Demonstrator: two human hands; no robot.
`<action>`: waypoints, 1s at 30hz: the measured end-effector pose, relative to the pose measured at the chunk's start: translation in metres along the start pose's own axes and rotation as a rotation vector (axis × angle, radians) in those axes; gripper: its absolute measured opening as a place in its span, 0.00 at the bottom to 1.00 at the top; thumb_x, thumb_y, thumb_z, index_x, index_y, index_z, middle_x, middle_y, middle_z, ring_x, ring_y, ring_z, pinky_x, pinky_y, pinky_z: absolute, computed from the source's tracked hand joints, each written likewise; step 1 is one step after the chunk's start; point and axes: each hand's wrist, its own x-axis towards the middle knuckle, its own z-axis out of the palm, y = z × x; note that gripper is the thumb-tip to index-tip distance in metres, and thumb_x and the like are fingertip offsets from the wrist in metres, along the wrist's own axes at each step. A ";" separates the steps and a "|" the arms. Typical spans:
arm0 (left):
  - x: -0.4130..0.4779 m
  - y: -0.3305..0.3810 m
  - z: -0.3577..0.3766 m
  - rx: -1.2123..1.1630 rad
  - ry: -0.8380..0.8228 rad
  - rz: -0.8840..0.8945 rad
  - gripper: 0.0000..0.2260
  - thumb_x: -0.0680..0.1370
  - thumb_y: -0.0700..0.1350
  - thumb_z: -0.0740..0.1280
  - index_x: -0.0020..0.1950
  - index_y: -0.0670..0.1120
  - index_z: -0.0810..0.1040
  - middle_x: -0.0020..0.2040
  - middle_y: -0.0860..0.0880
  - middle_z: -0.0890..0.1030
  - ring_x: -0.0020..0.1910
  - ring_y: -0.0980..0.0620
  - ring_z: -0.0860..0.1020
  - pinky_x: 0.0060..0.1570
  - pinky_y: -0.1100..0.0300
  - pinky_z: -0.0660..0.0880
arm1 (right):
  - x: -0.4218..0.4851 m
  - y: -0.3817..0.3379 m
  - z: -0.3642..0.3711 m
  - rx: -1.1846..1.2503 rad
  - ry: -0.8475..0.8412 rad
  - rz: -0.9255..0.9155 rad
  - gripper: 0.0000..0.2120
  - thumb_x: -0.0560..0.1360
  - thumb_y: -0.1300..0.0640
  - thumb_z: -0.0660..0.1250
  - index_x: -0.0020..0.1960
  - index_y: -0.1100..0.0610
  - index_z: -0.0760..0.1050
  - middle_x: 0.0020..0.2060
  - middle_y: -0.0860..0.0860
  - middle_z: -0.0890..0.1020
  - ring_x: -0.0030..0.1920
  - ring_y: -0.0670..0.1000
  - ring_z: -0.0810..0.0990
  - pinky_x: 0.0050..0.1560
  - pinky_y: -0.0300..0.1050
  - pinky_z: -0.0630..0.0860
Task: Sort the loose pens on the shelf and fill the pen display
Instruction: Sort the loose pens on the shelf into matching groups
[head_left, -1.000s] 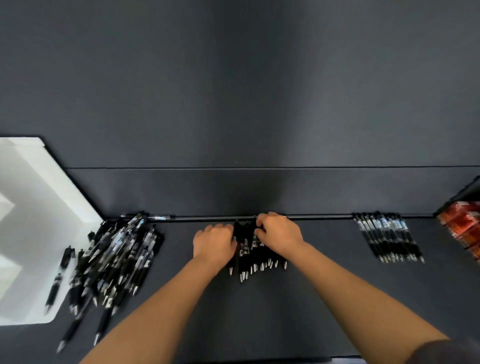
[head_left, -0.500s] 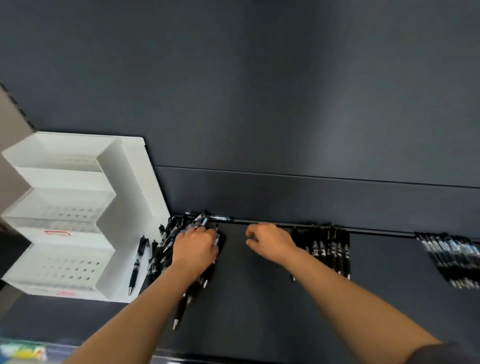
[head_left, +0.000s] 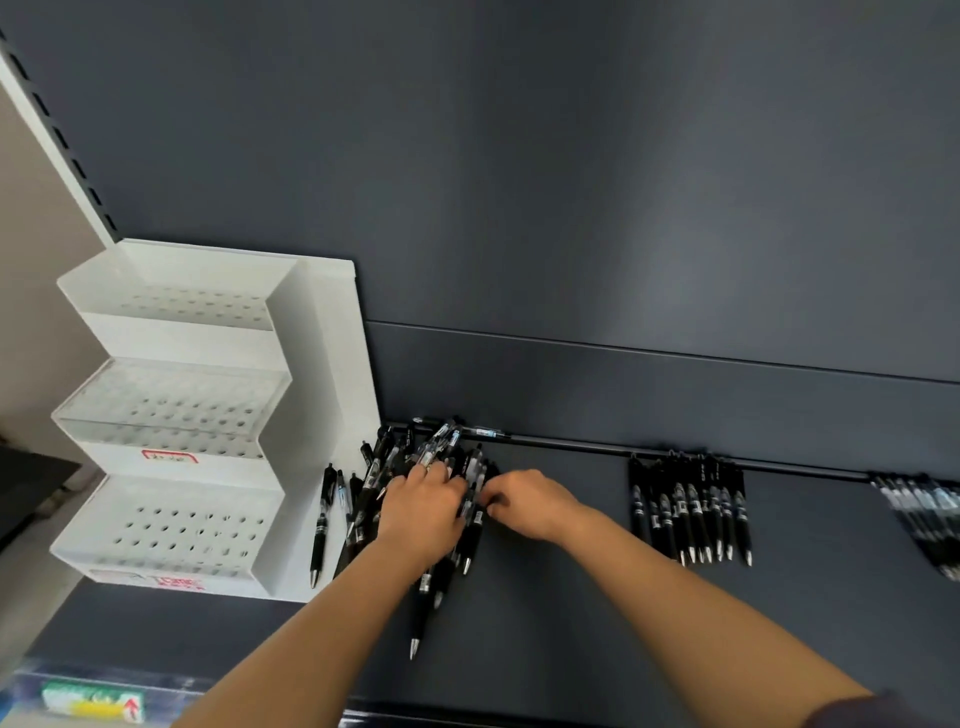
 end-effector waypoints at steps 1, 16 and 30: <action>0.000 0.000 0.002 0.005 0.000 -0.006 0.18 0.78 0.52 0.61 0.67 0.50 0.69 0.64 0.48 0.69 0.65 0.46 0.66 0.62 0.52 0.65 | 0.000 0.000 0.002 0.000 -0.010 0.006 0.13 0.77 0.55 0.60 0.60 0.47 0.76 0.59 0.51 0.78 0.59 0.54 0.76 0.56 0.47 0.74; 0.021 0.017 0.007 -0.021 -0.130 -0.106 0.17 0.78 0.52 0.61 0.63 0.45 0.75 0.66 0.45 0.65 0.67 0.44 0.64 0.64 0.50 0.65 | 0.001 0.012 0.005 0.114 0.064 0.120 0.12 0.77 0.59 0.61 0.56 0.57 0.80 0.55 0.56 0.81 0.56 0.56 0.78 0.57 0.49 0.75; 0.013 -0.005 -0.011 -0.256 0.007 -0.140 0.10 0.79 0.52 0.59 0.49 0.46 0.72 0.51 0.45 0.81 0.54 0.43 0.78 0.52 0.54 0.70 | 0.019 -0.009 0.009 0.194 0.163 0.495 0.13 0.74 0.46 0.65 0.51 0.54 0.77 0.52 0.53 0.80 0.53 0.55 0.80 0.46 0.45 0.74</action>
